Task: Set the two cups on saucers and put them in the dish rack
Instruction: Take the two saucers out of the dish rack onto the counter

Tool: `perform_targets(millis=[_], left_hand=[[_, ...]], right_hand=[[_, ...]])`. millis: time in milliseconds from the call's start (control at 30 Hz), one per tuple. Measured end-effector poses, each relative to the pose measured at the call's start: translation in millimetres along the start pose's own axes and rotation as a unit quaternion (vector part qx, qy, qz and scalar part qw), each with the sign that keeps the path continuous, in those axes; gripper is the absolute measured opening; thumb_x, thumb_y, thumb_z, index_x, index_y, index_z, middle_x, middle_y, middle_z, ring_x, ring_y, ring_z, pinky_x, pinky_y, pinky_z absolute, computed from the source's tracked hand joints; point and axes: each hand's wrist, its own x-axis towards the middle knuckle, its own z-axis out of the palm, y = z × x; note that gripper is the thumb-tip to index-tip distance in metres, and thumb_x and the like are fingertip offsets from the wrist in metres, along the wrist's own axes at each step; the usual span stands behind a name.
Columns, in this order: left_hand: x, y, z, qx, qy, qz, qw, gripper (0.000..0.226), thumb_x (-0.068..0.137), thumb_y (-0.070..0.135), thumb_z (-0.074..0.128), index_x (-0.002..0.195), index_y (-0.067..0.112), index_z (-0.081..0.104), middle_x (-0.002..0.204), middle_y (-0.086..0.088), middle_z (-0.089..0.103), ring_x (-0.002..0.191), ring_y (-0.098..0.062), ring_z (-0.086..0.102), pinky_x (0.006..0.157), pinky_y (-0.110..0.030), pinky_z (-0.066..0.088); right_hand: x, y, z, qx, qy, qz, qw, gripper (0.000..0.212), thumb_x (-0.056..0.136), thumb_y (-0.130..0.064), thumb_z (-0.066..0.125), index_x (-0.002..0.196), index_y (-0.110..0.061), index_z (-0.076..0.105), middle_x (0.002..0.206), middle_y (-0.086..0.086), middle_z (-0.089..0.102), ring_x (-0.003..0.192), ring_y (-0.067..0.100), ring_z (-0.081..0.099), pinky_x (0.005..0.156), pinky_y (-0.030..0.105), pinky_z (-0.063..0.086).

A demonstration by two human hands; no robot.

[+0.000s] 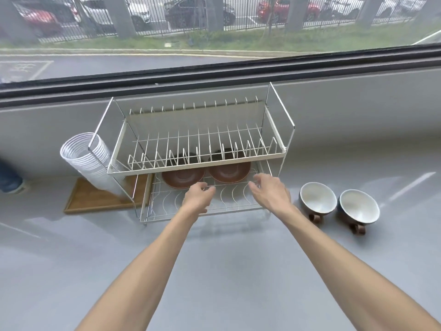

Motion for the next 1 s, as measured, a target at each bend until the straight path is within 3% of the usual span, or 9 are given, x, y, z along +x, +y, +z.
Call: perform_targets(millis=[67, 167, 300, 400, 567, 667, 767, 867, 1000], left_hand=[[11, 0, 5, -0.126, -0.026, -0.040, 0.991, 0.053, 0.096, 0.030, 0.053, 0.145, 0.011, 0.048, 0.130, -0.011, 0.062, 0.095, -0.024, 0.067, 0.074, -0.036, 0.060], [27, 1, 13, -0.204, -0.026, -0.066, 0.976, 0.049, 0.099, 0.025, 0.053, 0.144, 0.007, 0.048, 0.132, -0.015, 0.060, 0.095, -0.025, 0.065, 0.077, -0.036, 0.058], [47, 9, 24, -0.288, -0.008, -0.084, 0.954, 0.046, 0.101, 0.019, 0.049, 0.144, 0.003, 0.045, 0.121, -0.013, 0.060, 0.098, -0.028, 0.063, 0.082, -0.038, 0.058], [62, 10, 32, -0.284, 0.018, -0.103, 0.953, 0.048, 0.100, 0.019, 0.049, 0.146, 0.004, 0.044, 0.113, -0.011, 0.060, 0.093, -0.027, 0.064, 0.083, -0.037, 0.058], [76, 12, 41, -0.297, 0.032, -0.113, 0.948, 0.046, 0.101, 0.020, 0.051, 0.144, 0.005, 0.048, 0.114, -0.011, 0.060, 0.087, -0.027, 0.066, 0.089, -0.040, 0.059], [82, 14, 44, -0.306, 0.035, -0.100, 0.946, 0.036, 0.102, 0.016, 0.051, 0.136, 0.007, 0.055, 0.125, -0.012, 0.065, 0.086, -0.028, 0.071, 0.077, -0.034, 0.060], [86, 16, 48, -0.315, 0.044, -0.103, 0.943, 0.035, 0.100, 0.013, 0.054, 0.134, 0.006, 0.056, 0.129, -0.014, 0.065, 0.097, -0.032, 0.074, 0.066, -0.029, 0.061], [89, 17, 52, -0.327, 0.063, -0.120, 0.935, 0.035, 0.098, 0.008, 0.058, 0.132, 0.002, 0.056, 0.129, -0.018, 0.064, 0.099, -0.036, 0.074, 0.068, -0.032, 0.061], [89, 15, 57, -0.328, 0.082, -0.123, 0.933, 0.036, 0.097, 0.002, 0.057, 0.133, 0.004, 0.054, 0.126, -0.019, 0.065, 0.098, -0.036, 0.074, 0.076, -0.031, 0.061]], right_hand=[[13, -6, 4, 0.006, 0.006, 0.001, 1.000, 0.041, 0.097, -0.036, 0.050, 0.132, -0.021, 0.063, 0.130, 0.012, 0.070, 0.121, 0.038, 0.063, 0.096, 0.044, 0.049], [35, -11, 11, 0.012, 0.000, -0.001, 1.000, 0.045, 0.099, -0.035, 0.050, 0.136, -0.013, 0.060, 0.134, 0.014, 0.067, 0.125, 0.039, 0.060, 0.099, 0.045, 0.048], [59, -16, 18, 0.031, -0.015, -0.002, 0.999, 0.039, 0.100, -0.035, 0.050, 0.108, 0.001, 0.064, 0.115, 0.025, 0.070, 0.111, 0.043, 0.063, 0.092, 0.043, 0.050], [73, -22, 23, 0.060, -0.028, -0.017, 0.998, 0.044, 0.100, -0.038, 0.048, 0.131, -0.010, 0.059, 0.128, 0.020, 0.068, 0.120, 0.042, 0.061, 0.102, 0.044, 0.050], [97, -29, 29, 0.079, -0.088, -0.002, 0.993, 0.047, 0.100, -0.034, 0.054, 0.138, -0.006, 0.051, 0.135, 0.021, 0.062, 0.126, 0.041, 0.058, 0.105, 0.042, 0.047], [106, -30, 33, 0.085, -0.090, 0.015, 0.992, 0.056, 0.101, -0.041, 0.054, 0.139, 0.000, 0.046, 0.134, 0.024, 0.061, 0.126, 0.043, 0.057, 0.102, 0.043, 0.046], [112, -30, 34, 0.104, -0.097, 0.034, 0.989, 0.056, 0.102, -0.042, 0.053, 0.135, 0.003, 0.049, 0.131, 0.025, 0.063, 0.124, 0.044, 0.058, 0.101, 0.042, 0.046], [115, -29, 32, 0.119, -0.102, 0.041, 0.987, 0.053, 0.104, -0.038, 0.052, 0.135, 0.005, 0.050, 0.127, 0.024, 0.061, 0.126, 0.043, 0.057, 0.104, 0.045, 0.045], [109, -22, 28, 0.137, -0.144, 0.080, 0.977, 0.061, 0.105, -0.030, 0.051, 0.154, 0.001, 0.033, 0.160, 0.020, 0.037, 0.147, 0.037, 0.039, 0.121, 0.044, 0.031]])
